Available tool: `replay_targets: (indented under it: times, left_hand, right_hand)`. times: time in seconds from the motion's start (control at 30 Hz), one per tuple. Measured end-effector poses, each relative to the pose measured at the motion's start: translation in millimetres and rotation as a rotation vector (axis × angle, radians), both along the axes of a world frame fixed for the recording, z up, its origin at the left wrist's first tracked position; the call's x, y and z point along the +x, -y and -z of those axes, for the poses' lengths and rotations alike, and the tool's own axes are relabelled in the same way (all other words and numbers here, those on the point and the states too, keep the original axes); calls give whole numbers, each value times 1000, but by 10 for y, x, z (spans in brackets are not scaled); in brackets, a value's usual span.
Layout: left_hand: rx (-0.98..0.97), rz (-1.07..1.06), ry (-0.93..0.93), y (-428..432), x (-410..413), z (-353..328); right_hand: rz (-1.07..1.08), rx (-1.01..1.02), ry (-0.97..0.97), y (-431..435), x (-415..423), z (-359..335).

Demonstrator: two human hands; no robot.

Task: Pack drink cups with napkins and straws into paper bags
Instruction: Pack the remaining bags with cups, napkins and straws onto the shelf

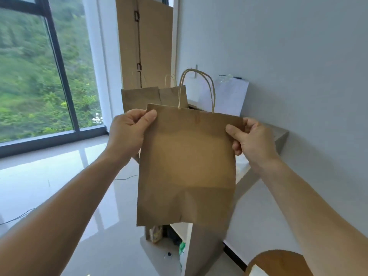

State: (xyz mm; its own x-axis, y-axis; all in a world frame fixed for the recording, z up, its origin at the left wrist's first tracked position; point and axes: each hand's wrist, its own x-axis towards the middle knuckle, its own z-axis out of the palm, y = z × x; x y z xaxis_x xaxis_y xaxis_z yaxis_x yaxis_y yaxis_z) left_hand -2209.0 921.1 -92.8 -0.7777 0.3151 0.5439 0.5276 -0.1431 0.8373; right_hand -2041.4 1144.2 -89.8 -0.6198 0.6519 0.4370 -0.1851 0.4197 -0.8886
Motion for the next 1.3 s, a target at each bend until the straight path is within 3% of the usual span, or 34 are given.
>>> replay_targets:
  times: [0.3,0.57,1.3]
  left_hand:
    - [-7,-221,-125,-211,-812,-444]
    - [-124,-266,-148,-619,-1664,-554]
    - [-446,-3,-238,-2397,-4079,42]
  right_hand:
    - [-122,35,-59,-415,-1178,-423]
    - [-120,-6,55,-1006,-2345,-548]
    - [193,-22,279,-2720,-5135,-92]
